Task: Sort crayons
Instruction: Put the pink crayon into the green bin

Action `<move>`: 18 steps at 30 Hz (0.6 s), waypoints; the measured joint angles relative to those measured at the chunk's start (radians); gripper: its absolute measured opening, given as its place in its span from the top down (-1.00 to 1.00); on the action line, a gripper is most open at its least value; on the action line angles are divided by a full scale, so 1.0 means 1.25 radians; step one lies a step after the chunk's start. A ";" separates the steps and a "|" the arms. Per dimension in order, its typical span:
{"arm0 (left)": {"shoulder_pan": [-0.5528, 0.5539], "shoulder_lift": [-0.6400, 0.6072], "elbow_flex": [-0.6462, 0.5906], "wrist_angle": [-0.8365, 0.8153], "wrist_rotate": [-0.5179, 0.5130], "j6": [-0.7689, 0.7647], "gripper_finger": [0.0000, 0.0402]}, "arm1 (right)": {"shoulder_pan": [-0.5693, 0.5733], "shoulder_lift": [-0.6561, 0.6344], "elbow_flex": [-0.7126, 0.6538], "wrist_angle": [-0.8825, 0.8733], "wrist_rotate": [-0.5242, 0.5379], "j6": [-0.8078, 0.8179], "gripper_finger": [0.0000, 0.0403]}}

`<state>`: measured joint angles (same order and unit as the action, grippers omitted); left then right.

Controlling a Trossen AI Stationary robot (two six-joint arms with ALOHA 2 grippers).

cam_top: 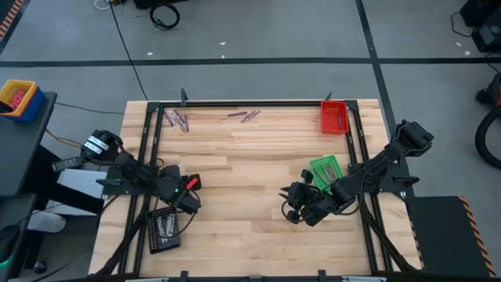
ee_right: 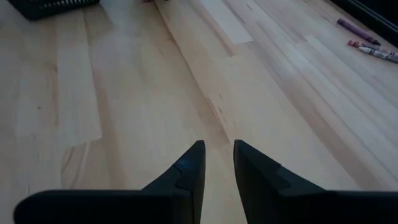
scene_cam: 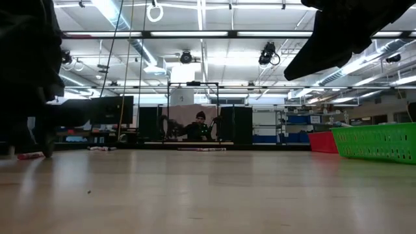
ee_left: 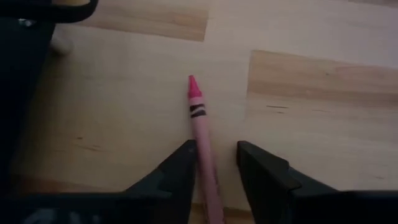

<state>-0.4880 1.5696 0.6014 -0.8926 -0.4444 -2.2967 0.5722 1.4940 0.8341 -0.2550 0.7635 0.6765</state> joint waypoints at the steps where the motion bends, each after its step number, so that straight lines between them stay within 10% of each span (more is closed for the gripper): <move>1: -0.005 0.000 0.000 0.005 -0.009 0.000 0.43 | 0.000 0.000 0.000 0.000 0.000 0.000 0.56; 11: -0.040 0.002 -0.005 0.075 -0.131 -0.005 0.91 | 0.000 0.006 0.000 0.050 0.001 -0.035 0.56; 18: -0.076 0.004 -0.002 0.577 -0.473 0.327 0.85 | 0.003 0.093 -0.018 0.278 -0.025 -0.081 0.54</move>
<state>-0.5835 1.5750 0.5988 -0.1717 -1.0359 -1.8879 0.5760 1.6104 0.8121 0.0929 0.7317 0.5756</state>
